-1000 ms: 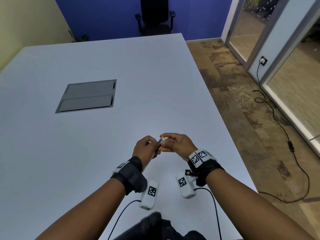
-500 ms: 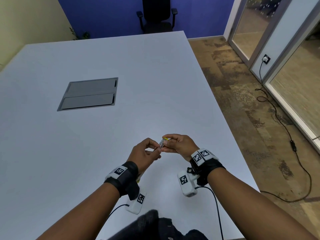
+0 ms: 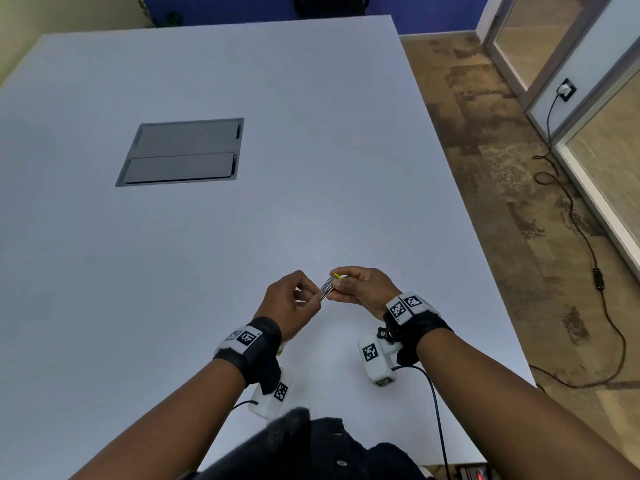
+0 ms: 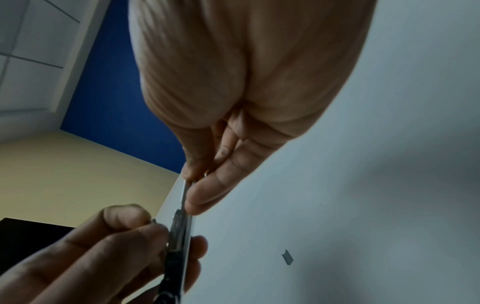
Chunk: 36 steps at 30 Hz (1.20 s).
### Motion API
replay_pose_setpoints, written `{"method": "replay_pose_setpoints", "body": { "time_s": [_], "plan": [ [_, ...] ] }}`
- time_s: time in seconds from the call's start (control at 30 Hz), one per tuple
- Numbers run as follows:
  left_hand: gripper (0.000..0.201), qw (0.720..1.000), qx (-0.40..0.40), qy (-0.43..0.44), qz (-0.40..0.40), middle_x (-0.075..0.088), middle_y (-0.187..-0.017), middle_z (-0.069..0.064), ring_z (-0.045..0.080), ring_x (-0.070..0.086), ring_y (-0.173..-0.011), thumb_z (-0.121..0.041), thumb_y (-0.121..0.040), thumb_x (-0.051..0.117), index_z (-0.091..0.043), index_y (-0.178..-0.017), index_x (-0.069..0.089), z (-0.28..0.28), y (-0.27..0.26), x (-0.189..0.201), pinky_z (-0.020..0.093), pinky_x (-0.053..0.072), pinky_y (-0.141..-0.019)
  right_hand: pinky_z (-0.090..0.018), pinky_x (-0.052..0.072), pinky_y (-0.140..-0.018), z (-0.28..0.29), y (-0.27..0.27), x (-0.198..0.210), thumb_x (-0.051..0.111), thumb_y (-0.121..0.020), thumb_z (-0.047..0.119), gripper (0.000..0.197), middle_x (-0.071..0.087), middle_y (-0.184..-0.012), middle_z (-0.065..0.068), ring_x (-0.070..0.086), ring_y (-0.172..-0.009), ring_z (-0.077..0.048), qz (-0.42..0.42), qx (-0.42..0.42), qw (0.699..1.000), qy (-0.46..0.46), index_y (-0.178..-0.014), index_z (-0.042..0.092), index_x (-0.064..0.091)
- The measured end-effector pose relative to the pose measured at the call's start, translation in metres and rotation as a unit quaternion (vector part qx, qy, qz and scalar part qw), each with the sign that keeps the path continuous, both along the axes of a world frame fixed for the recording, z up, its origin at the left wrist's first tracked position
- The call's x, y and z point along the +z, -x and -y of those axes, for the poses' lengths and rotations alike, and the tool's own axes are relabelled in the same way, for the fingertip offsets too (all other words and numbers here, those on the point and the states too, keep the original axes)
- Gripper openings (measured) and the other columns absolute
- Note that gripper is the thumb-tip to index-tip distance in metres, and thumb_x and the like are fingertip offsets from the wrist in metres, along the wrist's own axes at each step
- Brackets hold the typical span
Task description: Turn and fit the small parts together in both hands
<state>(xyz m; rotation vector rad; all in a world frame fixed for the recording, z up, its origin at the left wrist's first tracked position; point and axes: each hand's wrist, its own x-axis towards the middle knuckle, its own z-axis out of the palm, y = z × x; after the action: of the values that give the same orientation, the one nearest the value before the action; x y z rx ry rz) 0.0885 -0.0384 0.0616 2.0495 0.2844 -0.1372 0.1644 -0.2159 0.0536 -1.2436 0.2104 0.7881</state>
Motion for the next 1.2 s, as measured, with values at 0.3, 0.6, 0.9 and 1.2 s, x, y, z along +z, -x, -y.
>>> {"method": "replay_pose_setpoints", "body": {
  "time_s": [0.3,0.6,0.9,1.2],
  "plan": [
    [0.011,0.993,0.061,0.017,-0.098,0.065,-0.105,-0.005,0.016,0.075,-0.070,-0.035,-0.089,0.066,-0.028,-0.087,0.058,-0.023,-0.002,-0.032,0.034,0.054,-0.064,-0.028,0.061,-0.079,-0.030,-0.013,-0.027,0.064,-0.086,0.000,0.011,0.071,-0.085,-0.015,0.074,-0.072,-0.025,-0.036,0.007,0.999,0.004,-0.096,0.003,0.067],
    [0.015,0.982,0.109,0.074,-0.138,0.078,-0.096,0.001,0.011,0.067,-0.056,-0.030,-0.092,0.068,-0.022,-0.093,0.056,-0.061,0.011,-0.060,0.036,0.054,-0.064,-0.029,0.061,-0.078,-0.074,-0.022,-0.070,0.063,-0.087,0.008,0.025,0.071,-0.089,-0.012,0.070,-0.072,-0.025,-0.058,0.056,0.991,0.104,-0.112,0.005,0.061],
    [0.013,0.970,0.152,0.057,-0.182,0.076,-0.099,0.005,0.012,0.071,-0.058,-0.033,-0.090,0.070,-0.028,-0.090,0.058,-0.077,0.013,-0.085,0.046,0.060,-0.073,-0.021,0.037,-0.084,-0.100,-0.019,-0.132,0.055,-0.090,0.018,0.042,0.045,-0.120,-0.010,0.057,-0.102,-0.025,0.236,0.346,0.804,0.422,-0.132,0.018,0.053],
    [0.015,0.972,0.131,0.050,-0.187,0.074,-0.102,0.002,0.012,0.072,-0.058,-0.035,-0.090,0.068,-0.035,-0.085,0.054,-0.072,0.002,-0.094,0.039,0.059,-0.070,-0.038,0.047,-0.068,-0.102,-0.008,-0.151,0.050,-0.088,0.008,0.012,0.046,-0.108,-0.016,0.056,-0.079,-0.033,0.316,0.380,0.734,0.467,-0.094,0.000,0.058]
  ]
}}
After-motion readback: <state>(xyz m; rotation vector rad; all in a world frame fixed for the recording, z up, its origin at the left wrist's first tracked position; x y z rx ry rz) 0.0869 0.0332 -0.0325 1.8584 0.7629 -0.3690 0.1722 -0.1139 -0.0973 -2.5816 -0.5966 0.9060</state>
